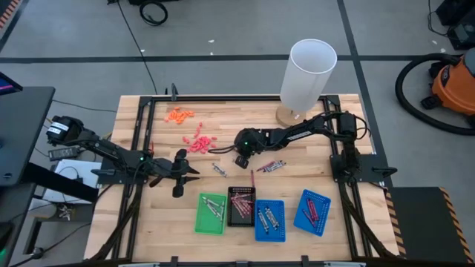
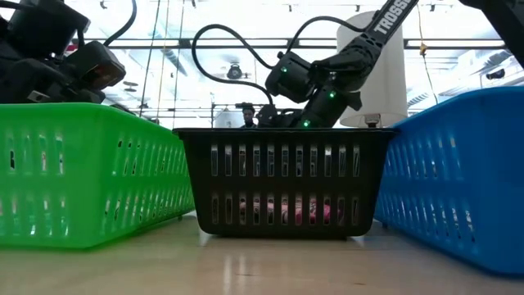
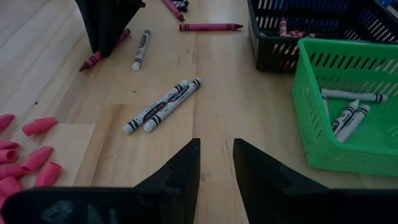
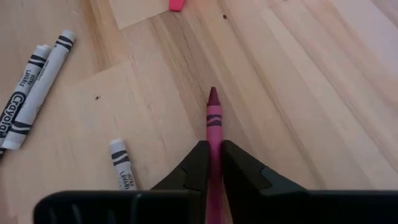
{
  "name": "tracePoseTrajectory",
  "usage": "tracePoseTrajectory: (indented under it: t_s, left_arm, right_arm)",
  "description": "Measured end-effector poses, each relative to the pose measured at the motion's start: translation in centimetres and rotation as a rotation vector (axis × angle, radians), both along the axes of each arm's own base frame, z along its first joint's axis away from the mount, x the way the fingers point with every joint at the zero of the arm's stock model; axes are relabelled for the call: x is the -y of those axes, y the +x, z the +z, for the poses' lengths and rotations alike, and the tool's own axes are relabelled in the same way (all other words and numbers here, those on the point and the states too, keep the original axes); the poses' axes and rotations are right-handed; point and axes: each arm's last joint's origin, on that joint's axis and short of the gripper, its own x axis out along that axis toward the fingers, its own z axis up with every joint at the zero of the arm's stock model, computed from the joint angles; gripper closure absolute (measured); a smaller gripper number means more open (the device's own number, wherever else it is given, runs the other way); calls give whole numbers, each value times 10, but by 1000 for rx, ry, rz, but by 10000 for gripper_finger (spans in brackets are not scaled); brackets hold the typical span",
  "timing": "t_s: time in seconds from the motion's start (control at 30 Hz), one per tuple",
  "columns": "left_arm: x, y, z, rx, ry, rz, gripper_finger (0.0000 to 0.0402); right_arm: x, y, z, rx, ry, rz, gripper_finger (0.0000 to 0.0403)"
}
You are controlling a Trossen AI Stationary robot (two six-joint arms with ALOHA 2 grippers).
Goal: Sort crayons
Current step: Put the red crayon into the right blue bin
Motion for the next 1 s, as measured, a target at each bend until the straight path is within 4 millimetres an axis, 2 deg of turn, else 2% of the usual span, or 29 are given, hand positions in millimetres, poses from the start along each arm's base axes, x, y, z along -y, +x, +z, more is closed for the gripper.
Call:
tracePoseTrajectory:
  t_s: [0.17,0.6,0.83,1.0]
  left_arm:
    - [0,0,0,0,0,0,297]
    - [0,0,0,0,6,-3,297]
    - [-1,0,0,5,51,-23,297]
    - [-4,2,1,17,119,8,297]
  right_arm:
    - [0,0,0,-1,-7,-5,374]
    - [1,6,5,9,-26,12,368]
    - [1,18,28,44,-38,37,368]
    - [-12,25,45,93,-15,91,368]
